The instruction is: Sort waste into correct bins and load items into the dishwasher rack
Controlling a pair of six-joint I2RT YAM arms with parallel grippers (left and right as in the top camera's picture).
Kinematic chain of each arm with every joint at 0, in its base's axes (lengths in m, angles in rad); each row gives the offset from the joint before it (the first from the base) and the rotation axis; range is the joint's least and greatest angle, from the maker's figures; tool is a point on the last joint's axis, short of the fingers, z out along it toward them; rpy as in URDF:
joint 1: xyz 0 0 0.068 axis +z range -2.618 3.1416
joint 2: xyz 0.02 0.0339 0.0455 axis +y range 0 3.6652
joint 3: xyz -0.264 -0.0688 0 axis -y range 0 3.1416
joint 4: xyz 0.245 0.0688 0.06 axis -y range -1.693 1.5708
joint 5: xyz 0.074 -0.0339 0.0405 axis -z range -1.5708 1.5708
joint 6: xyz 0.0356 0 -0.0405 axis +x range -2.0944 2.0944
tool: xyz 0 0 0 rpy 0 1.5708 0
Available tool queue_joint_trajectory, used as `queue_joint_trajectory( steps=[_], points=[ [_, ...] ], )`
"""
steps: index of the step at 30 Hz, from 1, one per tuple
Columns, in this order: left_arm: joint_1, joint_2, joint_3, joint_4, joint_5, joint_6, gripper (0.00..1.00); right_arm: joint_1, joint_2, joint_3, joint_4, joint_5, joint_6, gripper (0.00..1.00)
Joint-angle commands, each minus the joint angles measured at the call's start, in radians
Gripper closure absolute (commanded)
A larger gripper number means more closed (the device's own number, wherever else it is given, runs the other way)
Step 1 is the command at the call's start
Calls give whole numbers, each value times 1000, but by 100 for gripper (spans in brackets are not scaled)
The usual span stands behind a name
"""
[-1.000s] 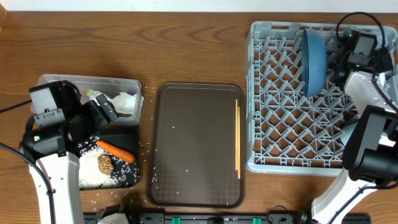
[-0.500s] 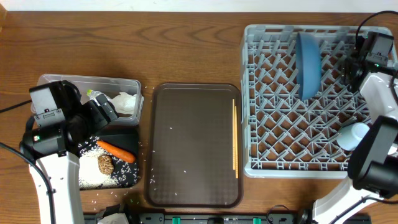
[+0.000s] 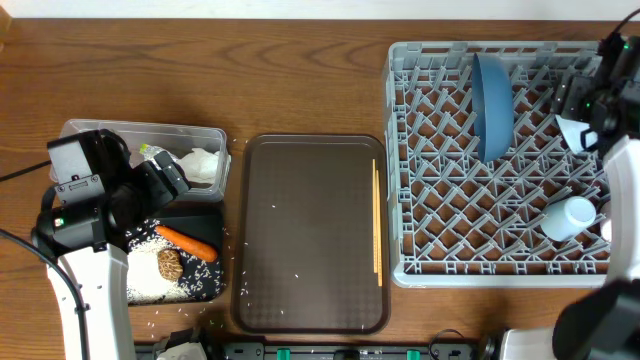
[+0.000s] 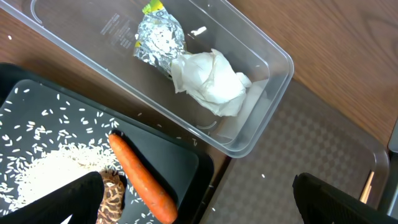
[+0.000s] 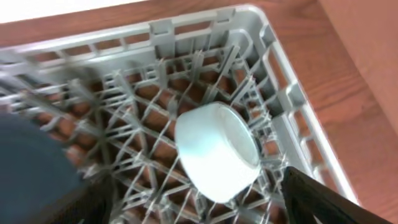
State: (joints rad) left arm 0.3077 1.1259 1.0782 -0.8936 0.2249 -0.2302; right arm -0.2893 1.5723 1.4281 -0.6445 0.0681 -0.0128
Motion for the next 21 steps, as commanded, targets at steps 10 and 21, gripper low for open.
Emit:
queue_joint_trajectory(
  steps=[10,21],
  points=[
    [3,4,21,-3,-13,16,2,43,-309,18,-121,-510,125,32],
    [3,4,22,-3,-13,16,2,428,-339,-12,-317,-471,124,59]
  ],
)
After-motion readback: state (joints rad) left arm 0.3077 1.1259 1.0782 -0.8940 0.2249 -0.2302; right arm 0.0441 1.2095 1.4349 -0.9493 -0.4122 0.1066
